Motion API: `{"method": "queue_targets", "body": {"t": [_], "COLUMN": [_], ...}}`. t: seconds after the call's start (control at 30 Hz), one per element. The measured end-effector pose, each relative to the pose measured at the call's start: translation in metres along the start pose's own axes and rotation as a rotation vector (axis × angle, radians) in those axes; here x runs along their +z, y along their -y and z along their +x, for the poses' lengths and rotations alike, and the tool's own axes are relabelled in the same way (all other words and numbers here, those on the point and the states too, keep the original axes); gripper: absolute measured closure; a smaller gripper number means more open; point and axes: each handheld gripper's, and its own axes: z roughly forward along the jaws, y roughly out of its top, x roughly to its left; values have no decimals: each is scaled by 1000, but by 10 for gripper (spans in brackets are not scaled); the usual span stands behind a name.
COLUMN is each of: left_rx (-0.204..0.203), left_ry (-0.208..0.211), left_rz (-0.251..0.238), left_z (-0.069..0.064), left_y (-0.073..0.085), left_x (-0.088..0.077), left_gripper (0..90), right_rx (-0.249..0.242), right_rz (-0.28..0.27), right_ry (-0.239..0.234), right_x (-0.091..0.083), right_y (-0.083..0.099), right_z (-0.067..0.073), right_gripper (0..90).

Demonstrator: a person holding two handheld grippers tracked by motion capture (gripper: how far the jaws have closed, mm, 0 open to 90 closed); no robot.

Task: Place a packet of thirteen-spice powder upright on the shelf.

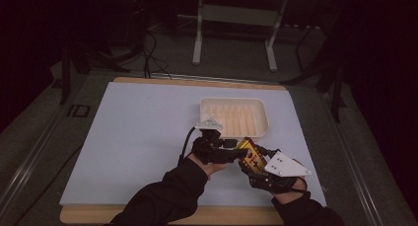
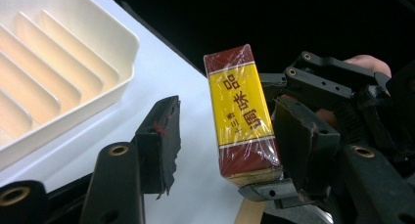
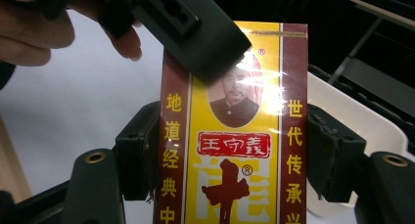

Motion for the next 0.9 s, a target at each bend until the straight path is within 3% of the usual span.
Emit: {"method": "queue_targets", "body": {"t": [0.1, 0.13, 0.3, 0.47, 0.63, 0.9], "left_rx": [-1, -1, -29, -25, -19, 26], "left_ry": [14, 8, -12, -43, -42, -80], "left_rz": [13, 12, 11, 11, 12, 19], "left_z": [-2, -3, -5, -10, -13, -22], "left_y": [0, 0, -2, -4, -8, -17], "left_x": [2, 2, 3, 6, 6, 4], "left_gripper": [537, 587, 655, 677, 684, 686], "right_rx": [-2, 1, -1, 5, 8, 18], "right_rz": [1, 3, 10, 12, -5, -5], "right_ry": [-5, -6, 21, 45, 72, 69], "right_x": [1, 2, 4, 6, 4, 2], "right_y": [0, 0, 1, 3, 3, -2], "right_z": [0, 0, 2, 3, 4, 0], "right_gripper": [321, 321, 319, 317, 314, 266]}}
